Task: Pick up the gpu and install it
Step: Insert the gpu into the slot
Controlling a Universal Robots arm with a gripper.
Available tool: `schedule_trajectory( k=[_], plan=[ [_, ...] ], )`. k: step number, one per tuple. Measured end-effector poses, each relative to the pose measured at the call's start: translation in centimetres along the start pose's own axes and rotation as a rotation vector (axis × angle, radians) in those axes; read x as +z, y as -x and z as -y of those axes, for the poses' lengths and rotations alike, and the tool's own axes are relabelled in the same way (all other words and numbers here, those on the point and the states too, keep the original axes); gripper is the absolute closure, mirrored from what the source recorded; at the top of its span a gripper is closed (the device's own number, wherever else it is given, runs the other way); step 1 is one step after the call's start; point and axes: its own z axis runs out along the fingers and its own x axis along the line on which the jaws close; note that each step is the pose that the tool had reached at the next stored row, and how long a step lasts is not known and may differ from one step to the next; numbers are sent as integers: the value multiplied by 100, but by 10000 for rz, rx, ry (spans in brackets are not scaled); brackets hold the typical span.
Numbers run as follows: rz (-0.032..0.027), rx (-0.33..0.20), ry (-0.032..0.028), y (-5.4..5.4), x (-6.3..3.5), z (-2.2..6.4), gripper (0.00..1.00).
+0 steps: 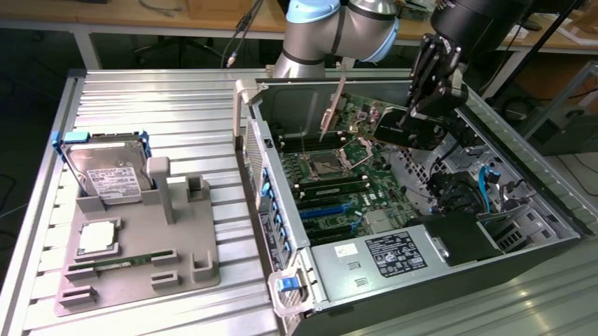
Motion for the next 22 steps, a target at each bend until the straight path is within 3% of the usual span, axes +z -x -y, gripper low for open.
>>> schedule_trajectory(
  k=[22],
  plan=[
    [-47,-1259,31,0,0,0,73]
  ],
)
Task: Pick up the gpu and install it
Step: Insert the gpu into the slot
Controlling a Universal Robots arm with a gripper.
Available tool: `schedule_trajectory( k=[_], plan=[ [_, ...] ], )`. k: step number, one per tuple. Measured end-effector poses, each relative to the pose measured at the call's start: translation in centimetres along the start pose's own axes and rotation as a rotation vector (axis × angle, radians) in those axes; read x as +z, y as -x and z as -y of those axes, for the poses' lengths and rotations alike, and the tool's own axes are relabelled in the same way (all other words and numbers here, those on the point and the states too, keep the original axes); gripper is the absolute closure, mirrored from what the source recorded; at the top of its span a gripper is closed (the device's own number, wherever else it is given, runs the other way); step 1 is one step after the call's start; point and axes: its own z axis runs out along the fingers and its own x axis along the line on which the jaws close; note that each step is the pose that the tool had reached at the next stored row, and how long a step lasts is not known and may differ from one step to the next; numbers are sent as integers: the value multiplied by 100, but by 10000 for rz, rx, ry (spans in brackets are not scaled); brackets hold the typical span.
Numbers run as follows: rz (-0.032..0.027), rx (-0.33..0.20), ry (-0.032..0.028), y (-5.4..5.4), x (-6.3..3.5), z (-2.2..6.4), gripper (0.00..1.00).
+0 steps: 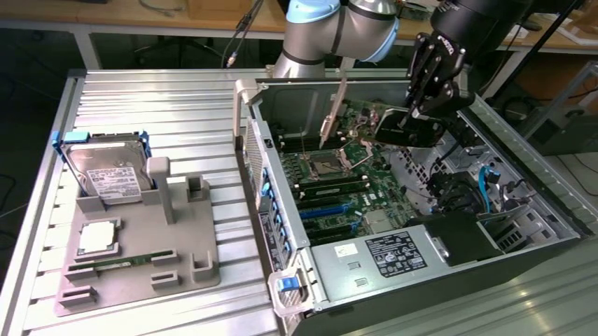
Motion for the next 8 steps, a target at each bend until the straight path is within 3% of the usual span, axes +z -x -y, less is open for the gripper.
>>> schedule_trajectory(
  k=[8],
  plan=[
    [-21,-543,14,0,0,0,73]
  ],
)
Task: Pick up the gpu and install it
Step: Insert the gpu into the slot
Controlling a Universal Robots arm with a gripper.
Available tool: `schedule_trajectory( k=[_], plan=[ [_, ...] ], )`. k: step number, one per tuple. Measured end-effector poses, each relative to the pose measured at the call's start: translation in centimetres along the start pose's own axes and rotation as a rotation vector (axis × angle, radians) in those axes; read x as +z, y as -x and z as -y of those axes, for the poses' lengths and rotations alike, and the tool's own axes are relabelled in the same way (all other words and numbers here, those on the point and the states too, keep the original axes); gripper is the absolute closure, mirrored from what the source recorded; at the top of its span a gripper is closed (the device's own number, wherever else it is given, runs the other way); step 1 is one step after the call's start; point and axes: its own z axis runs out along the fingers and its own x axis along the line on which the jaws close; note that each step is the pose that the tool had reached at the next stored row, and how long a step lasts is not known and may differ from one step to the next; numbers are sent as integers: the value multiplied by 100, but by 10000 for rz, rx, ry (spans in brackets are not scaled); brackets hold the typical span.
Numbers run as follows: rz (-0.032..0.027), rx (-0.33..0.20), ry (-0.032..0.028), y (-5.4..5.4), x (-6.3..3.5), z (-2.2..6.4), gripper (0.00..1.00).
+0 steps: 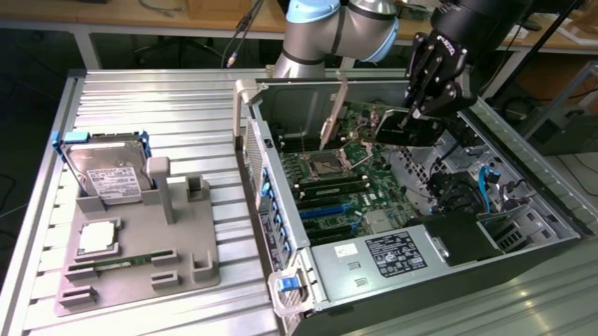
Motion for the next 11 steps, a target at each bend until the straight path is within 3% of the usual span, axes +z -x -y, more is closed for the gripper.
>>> schedule_trajectory(
  k=[11],
  plan=[
    [-34,-889,22,0,0,0,73]
  ],
)
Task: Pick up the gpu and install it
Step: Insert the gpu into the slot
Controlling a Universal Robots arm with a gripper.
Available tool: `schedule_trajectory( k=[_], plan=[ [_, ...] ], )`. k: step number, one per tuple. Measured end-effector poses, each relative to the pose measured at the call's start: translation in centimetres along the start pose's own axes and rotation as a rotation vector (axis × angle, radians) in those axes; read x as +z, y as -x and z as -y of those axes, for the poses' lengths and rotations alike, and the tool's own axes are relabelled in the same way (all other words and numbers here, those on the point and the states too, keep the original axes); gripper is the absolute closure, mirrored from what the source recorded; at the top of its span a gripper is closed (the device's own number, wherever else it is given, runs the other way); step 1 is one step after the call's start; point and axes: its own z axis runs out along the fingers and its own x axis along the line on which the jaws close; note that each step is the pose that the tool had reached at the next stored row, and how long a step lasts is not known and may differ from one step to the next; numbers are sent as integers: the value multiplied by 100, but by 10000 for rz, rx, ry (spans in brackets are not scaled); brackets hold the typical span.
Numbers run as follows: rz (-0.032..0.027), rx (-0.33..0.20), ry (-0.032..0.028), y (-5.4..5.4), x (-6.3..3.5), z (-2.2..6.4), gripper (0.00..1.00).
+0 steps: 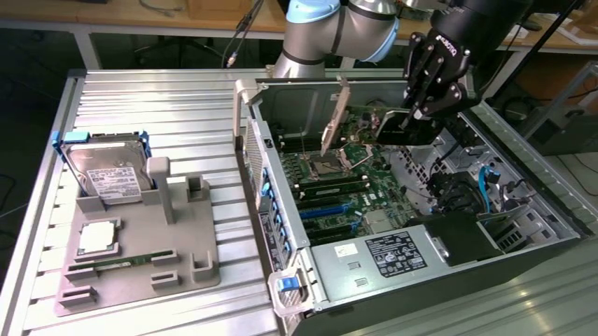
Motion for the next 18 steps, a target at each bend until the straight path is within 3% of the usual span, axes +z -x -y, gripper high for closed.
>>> schedule_trajectory(
  k=[18],
  plan=[
    [-46,-1218,30,0,0,0,73]
  ],
)
